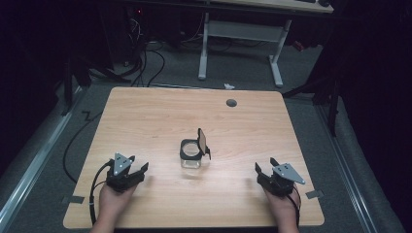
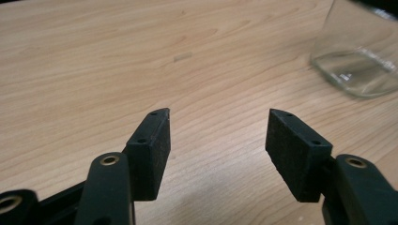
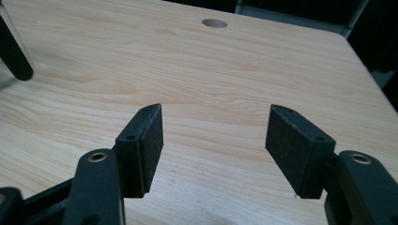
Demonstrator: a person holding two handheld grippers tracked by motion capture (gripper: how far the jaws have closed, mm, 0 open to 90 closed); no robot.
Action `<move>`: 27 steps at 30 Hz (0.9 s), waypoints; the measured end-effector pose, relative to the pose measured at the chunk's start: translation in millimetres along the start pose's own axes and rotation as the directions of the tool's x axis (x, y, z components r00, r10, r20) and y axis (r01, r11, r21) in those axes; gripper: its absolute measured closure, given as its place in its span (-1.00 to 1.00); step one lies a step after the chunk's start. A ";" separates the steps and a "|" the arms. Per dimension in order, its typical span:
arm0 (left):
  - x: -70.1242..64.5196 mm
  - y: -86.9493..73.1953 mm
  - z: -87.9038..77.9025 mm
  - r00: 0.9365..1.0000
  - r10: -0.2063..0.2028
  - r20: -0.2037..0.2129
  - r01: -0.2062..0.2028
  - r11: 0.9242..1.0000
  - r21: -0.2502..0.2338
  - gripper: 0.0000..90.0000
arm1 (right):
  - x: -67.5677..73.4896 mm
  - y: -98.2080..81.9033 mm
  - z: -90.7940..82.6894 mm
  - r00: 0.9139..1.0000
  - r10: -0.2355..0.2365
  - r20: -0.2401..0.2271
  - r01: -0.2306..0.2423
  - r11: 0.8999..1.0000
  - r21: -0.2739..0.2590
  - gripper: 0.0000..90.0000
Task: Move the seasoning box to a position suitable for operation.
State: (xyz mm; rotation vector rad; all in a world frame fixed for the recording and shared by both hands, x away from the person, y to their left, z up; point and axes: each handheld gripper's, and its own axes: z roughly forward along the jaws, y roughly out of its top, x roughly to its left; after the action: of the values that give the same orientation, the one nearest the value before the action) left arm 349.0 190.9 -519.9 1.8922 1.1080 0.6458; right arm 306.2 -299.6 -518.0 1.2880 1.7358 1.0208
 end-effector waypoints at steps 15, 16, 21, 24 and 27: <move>7.8 -4.7 2.8 1.000 -0.029 -0.005 0.029 0.999 0.026 -0.04 | -3.4 -2.1 -2.2 1.000 0.008 0.017 -0.008 1.000 -0.004 -0.13; 8.0 -4.6 2.6 1.000 -0.030 -0.004 0.030 0.999 0.026 -0.04 | -3.0 -2.2 -1.8 1.000 0.005 0.017 -0.005 1.000 -0.002 -0.12; 9.3 -4.6 1.3 1.000 -0.026 -0.010 0.026 0.999 0.027 -0.01 | -2.0 -2.3 -1.5 1.000 0.001 0.016 0.000 1.000 -0.004 -0.11; 9.9 -4.7 1.0 1.000 -0.026 -0.012 0.026 0.999 0.026 0.00 | -1.7 -2.0 -1.8 1.000 0.002 0.014 -0.002 1.000 -0.008 -0.09; 10.0 -4.7 0.6 1.000 -0.015 -0.025 0.015 0.999 0.028 0.02 | -0.9 -1.9 -2.5 1.000 -0.001 0.012 0.001 1.000 -0.009 -0.02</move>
State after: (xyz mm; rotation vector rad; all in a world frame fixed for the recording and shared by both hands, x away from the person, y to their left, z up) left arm 352.2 200.7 -524.0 1.9025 1.1514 0.6503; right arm 303.4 -301.3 -518.6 1.2855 1.7205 1.0168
